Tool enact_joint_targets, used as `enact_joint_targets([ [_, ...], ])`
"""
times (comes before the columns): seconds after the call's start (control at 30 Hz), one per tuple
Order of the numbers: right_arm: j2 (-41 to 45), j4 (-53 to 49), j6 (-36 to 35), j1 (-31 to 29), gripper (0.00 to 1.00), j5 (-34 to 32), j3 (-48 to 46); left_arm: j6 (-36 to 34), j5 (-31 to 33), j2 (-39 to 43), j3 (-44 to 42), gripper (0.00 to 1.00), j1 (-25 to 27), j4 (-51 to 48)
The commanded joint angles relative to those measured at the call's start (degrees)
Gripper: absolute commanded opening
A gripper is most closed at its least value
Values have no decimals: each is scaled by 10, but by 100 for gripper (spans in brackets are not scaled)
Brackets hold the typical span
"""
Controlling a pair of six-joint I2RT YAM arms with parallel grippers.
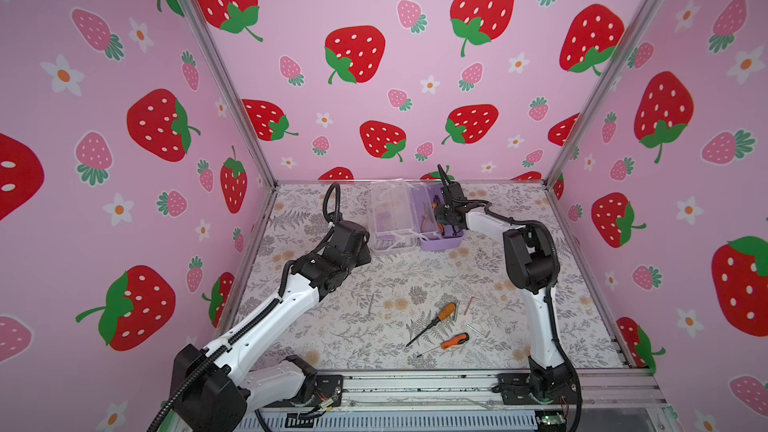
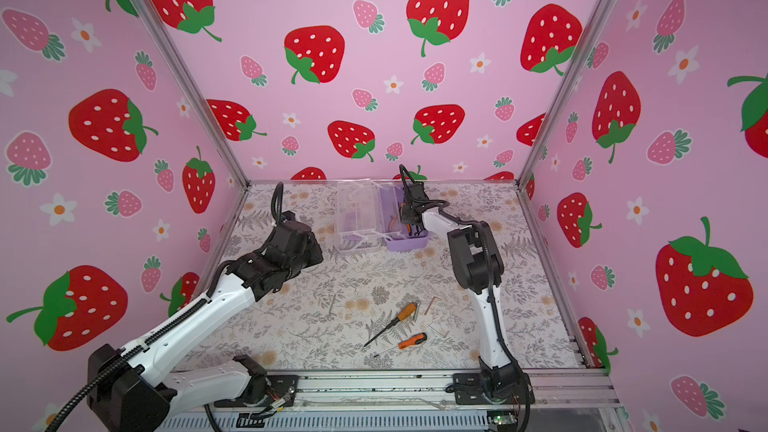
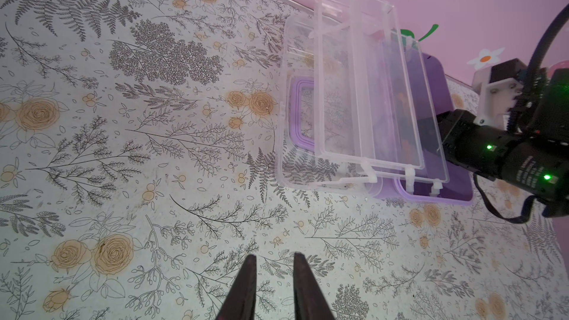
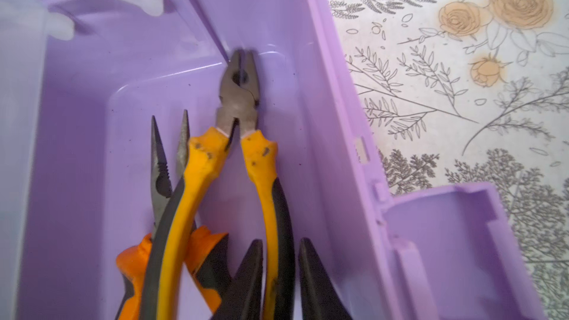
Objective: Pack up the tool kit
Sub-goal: 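Release the pliers and move both grippers toward the yellow-handled screwdriver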
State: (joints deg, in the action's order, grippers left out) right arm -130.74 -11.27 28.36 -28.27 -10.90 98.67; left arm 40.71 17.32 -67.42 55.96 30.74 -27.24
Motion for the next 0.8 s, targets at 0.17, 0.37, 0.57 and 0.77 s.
enact_joint_targets([
  [0.17, 114, 31, 22, -2, 41, 7, -79, 27, -15, 39, -11, 25, -2, -15],
  [0.37, 255, 80, 23, -9, 41, 10, -187, 42, -15, 89, -31, 27, 7, -33],
  [0.57, 419, 155, 1, -37, 41, 41, -349, 81, 4, 100, -60, 29, 87, -47],
  [0.77, 543, 161, -41, -108, 42, 5, -496, 137, 38, 52, -100, 29, 202, -36],
])
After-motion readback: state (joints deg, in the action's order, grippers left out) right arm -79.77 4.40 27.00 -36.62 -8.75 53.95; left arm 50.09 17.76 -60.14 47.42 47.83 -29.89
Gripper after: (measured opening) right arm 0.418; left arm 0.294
